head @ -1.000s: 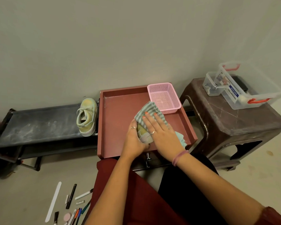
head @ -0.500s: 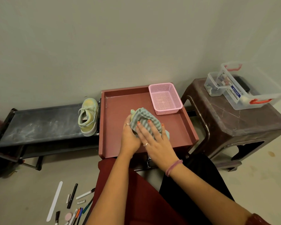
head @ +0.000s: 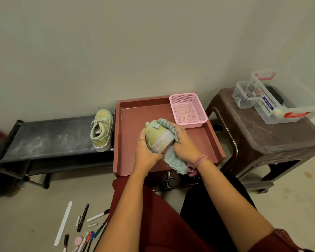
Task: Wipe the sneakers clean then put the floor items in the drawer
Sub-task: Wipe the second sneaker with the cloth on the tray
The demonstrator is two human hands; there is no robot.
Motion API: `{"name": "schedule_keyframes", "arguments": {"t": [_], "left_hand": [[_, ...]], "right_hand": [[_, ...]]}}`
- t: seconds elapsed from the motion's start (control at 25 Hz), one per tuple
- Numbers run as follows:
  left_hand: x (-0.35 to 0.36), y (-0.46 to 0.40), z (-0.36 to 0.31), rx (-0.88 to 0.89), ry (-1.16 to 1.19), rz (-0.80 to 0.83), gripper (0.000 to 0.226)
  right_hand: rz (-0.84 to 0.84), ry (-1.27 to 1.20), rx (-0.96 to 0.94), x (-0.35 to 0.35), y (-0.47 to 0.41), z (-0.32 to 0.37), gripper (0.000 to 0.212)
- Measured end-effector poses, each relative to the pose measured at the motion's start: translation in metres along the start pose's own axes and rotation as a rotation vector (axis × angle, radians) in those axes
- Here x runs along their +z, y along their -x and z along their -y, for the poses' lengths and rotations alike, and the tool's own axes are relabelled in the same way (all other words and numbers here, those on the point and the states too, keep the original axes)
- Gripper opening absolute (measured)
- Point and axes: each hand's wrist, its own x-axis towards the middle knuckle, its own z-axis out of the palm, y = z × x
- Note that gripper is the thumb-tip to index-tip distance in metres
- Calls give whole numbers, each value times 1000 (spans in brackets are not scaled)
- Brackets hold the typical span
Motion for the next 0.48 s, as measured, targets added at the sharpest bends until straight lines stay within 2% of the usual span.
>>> {"name": "schedule_keyframes", "arguments": {"t": [0.04, 0.08, 0.16, 0.2, 0.24, 0.28, 0.32, 0.4, 0.48], "left_hand": [[-1, -1, -1, 5, -16, 6, 103], [-2, -2, -3, 7, -24, 12, 103], [-1, -4, -6, -12, 29, -10, 89], [0, -5, -7, -13, 63, -39, 69], [1, -4, -8, -8, 85, -52, 49], [2, -2, -11, -5, 80, -67, 40], [3, 0, -13, -11, 83, -65, 43], [2, 3, -12, -26, 104, -33, 71], [0, 4, -9, -45, 96, -11, 96]], "right_hand": [[18, 49, 46, 0, -1, 5, 77], [10, 199, 26, 4, 0, 9, 80], [-67, 714, -262, 23, 14, 6, 72], [-96, 949, -422, 35, 25, 0, 62], [-89, 1122, -542, 43, 34, -8, 56], [-95, 1207, -624, 46, 40, -15, 54], [-81, 1238, -659, 44, 39, -23, 53], [-124, 1218, -632, 33, 27, -19, 54], [-104, 915, -350, 20, 9, -9, 68]]}}
